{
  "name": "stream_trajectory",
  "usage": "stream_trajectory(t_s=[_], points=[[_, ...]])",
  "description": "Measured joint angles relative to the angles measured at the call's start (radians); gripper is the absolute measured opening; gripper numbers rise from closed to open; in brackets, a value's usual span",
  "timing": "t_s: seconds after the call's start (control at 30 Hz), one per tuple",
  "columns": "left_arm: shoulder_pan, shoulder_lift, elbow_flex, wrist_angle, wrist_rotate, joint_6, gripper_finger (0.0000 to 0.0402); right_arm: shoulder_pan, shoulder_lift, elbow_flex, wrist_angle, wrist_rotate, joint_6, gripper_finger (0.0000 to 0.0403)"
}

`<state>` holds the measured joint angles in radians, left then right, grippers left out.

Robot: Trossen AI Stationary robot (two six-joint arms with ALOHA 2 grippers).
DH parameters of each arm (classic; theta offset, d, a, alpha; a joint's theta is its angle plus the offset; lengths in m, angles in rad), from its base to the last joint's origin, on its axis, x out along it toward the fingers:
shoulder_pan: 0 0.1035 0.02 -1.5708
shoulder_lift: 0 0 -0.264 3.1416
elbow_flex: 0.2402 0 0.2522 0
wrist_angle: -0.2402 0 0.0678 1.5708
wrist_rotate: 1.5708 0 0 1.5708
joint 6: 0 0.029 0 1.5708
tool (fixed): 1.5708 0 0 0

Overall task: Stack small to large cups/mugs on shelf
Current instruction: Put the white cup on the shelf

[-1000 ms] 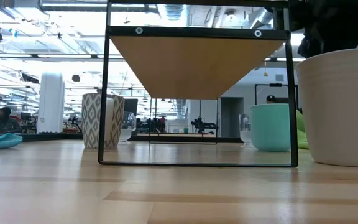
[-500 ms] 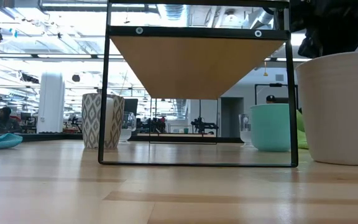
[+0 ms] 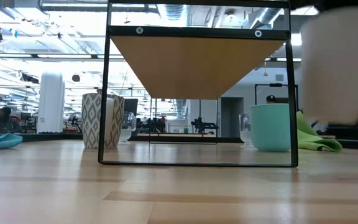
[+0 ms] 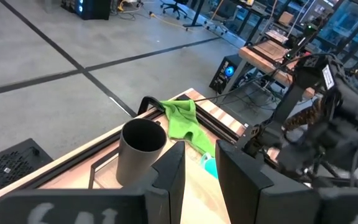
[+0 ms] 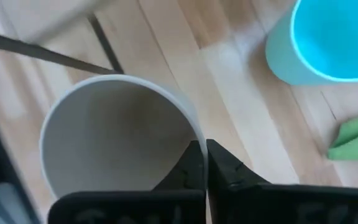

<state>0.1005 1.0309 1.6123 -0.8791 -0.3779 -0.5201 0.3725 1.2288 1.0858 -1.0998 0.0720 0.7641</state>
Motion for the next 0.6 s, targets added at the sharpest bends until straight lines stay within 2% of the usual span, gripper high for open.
stream_trajectory(t_s=[0.27,0.47,0.6], points=[[0.000,0.000,0.000,0.005,-0.002,0.000,0.0080,0.000,-0.245,0.035,-0.030,0.045,0.112,0.0007],[0.000,0.000,0.000,0.006,-0.002,-0.004,0.0080,0.001,-0.413,0.075,-0.009,0.164,0.133,0.0011],[0.000,0.000,0.000,0.008,-0.002,-0.015,0.0080,0.000,-0.496,0.086,0.135,0.232,0.076,0.0007]])
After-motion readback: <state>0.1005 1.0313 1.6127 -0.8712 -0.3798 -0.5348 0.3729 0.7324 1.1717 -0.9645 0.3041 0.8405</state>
